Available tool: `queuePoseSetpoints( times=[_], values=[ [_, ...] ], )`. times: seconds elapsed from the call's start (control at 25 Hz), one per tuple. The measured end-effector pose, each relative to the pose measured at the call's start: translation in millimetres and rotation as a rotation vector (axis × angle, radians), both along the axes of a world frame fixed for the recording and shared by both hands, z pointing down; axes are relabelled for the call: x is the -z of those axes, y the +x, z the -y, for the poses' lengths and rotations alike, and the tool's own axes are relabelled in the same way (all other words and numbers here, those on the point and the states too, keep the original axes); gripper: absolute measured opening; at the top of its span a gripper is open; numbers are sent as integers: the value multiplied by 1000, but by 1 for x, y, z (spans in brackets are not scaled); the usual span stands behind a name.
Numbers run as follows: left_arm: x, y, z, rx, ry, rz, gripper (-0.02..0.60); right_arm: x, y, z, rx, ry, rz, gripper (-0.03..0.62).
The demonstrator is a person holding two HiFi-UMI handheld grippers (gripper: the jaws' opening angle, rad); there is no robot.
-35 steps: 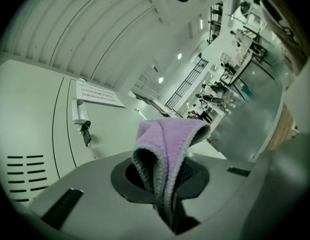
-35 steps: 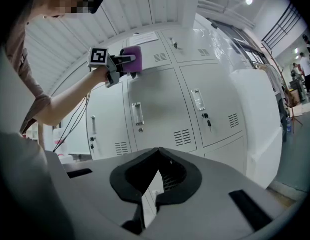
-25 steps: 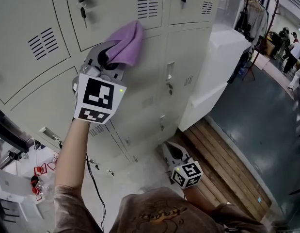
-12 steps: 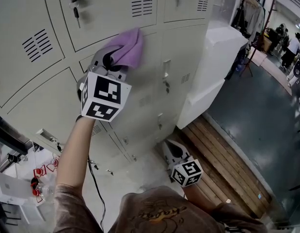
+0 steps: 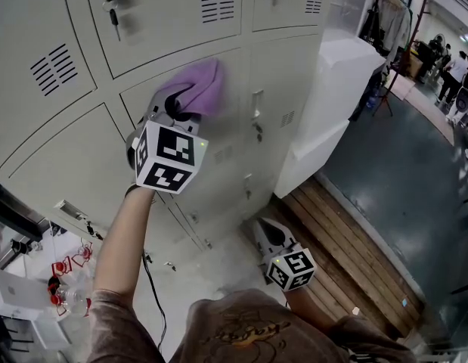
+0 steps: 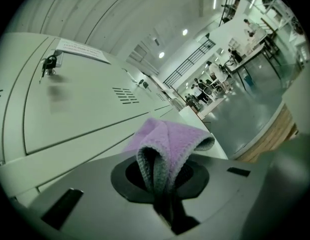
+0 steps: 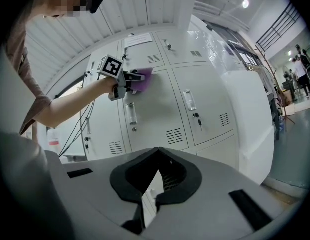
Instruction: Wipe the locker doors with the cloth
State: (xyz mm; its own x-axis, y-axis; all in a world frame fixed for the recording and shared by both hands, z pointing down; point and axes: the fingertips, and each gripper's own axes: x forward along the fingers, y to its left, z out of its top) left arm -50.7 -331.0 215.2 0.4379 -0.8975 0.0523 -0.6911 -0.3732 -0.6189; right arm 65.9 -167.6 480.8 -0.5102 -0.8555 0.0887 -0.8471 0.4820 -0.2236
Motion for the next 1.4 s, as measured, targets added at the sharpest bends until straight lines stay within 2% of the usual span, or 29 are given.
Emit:
queuePoseSetpoints(
  times=[0.24,0.64,0.84,1.4],
  values=[
    [-31,3,4,2,-69,-8,38,-1,3,-3,-9,-2,1,-3],
    [-75,7,8,21,-140,-4,38,-2,8,-6,-23,-2,7,-3],
    [-108,12,12,29,-220,-15,38,-1,10,-6,-28,-2,7,-3],
    [-187,18,15,44,-334,-31,38,-4,22,-3,-51,-9,3,-3]
  ],
)
